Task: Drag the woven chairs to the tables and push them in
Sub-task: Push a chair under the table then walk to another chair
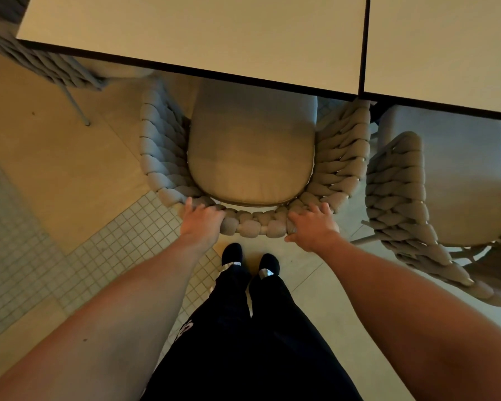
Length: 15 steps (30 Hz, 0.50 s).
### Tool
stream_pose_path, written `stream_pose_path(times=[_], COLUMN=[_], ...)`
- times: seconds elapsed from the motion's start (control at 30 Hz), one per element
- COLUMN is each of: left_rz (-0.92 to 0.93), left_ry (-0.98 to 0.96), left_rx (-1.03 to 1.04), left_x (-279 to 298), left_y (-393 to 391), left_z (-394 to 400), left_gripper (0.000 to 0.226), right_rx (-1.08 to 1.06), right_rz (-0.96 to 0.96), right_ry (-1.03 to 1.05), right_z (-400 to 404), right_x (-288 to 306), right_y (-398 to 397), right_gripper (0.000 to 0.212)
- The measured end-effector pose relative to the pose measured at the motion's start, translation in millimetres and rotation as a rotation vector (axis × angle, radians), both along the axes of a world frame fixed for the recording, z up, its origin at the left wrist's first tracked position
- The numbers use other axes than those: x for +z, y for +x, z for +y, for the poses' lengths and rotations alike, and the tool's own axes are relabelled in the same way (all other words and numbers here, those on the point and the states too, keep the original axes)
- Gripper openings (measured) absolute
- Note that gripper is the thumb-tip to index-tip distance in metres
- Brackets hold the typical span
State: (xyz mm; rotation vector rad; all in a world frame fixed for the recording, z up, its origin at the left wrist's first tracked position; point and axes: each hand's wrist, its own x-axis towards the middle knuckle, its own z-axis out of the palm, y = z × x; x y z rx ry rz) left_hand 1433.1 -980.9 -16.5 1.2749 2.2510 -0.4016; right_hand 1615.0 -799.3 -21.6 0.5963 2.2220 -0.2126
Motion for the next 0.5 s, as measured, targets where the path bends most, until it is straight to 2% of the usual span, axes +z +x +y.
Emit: stream_pose_path(times=[0.13,0.27,0.5], left_rz=[0.036,0.011,-0.060], left_ry=[-0.005,-0.011,0.003], left_rx=[0.024,0.049,0.075], left_x=[2,-2,-1], left_y=[2,-5,-9], left_z=[-6,-7,-16], left_gripper=[0.039,0.032,0.051], right_rx=[-0.010,-0.015,-0.052], right_rz=[0.014,0.029,0.057], right_ry=[-0.021,-0.044,-0.089], right_z=[-7,-5,-4], right_x=[-1,-3,9], right_y=[-1,1,-6], right_gripper=[0.061,0.062,0.077])
